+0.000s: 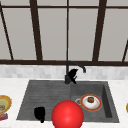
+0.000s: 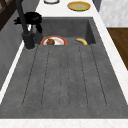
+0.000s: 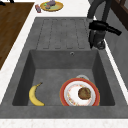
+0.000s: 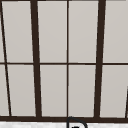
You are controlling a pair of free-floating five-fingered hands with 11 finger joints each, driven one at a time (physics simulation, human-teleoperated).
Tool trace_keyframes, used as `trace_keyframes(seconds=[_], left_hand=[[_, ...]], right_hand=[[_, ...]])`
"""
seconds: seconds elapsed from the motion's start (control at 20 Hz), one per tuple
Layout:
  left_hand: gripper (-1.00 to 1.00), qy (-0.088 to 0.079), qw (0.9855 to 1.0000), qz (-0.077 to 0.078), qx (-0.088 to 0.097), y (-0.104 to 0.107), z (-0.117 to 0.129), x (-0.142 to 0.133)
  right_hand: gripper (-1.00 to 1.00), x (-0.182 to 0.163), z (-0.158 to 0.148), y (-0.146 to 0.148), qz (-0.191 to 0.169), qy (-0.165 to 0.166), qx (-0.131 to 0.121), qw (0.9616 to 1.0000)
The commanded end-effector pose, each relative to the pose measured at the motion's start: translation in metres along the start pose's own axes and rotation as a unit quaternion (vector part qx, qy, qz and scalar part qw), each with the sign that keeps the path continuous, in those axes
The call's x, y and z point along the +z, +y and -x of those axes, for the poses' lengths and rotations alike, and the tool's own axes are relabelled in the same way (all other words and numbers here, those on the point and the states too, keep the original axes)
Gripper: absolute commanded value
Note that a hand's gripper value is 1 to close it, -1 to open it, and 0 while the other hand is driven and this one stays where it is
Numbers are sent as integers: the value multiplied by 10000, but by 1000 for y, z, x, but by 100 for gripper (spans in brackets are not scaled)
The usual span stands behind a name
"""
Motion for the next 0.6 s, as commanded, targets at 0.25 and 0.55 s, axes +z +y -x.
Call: trace_keyframes(seconds=[0.25,0.55], left_hand=[[0,0,10000,0,0,0,0,0],[0,0,10000,0,0,0,0,0]], right_hand=[[-100,-11,-20,26,-202,47,133,9997],[-100,16,-1,20,-393,-38,-185,9991]])
